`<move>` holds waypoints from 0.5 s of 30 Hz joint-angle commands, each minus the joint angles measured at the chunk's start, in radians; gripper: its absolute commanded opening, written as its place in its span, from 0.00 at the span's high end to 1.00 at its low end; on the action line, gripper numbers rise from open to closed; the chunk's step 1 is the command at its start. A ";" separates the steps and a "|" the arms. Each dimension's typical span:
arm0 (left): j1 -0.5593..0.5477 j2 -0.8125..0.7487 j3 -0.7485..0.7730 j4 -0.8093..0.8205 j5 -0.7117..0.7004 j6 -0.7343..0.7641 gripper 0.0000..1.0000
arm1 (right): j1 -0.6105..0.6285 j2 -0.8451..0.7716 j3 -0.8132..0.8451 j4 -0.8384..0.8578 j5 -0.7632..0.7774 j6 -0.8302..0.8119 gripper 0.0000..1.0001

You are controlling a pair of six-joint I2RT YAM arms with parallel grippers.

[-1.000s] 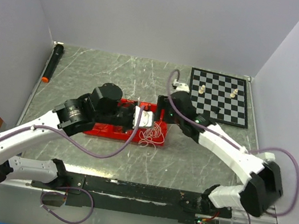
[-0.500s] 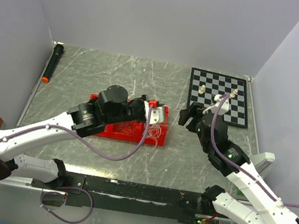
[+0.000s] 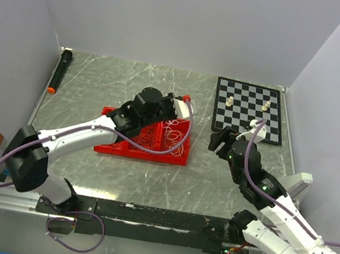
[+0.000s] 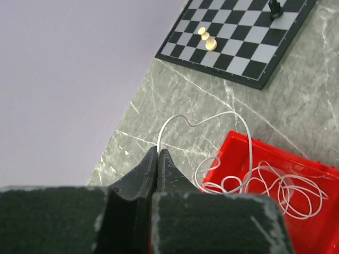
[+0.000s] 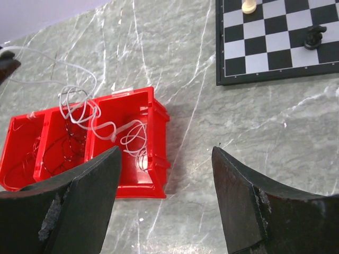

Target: Untangle the cables

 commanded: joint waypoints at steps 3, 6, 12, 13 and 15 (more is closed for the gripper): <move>-0.004 -0.012 -0.024 0.085 0.001 0.035 0.99 | -0.008 0.001 -0.019 -0.013 0.024 0.021 0.25; -0.002 -0.003 -0.038 0.082 0.021 0.044 0.99 | -0.008 0.014 -0.027 -0.002 0.011 0.024 0.25; -0.002 0.038 0.048 -0.082 0.053 -0.014 0.55 | -0.008 0.041 -0.010 -0.017 0.010 0.022 0.25; -0.004 0.037 0.054 -0.091 0.048 -0.017 0.49 | -0.008 0.043 -0.007 -0.020 0.011 0.021 0.25; -0.001 0.021 0.057 -0.095 0.045 -0.020 0.40 | -0.009 0.041 -0.005 -0.020 0.011 0.019 0.25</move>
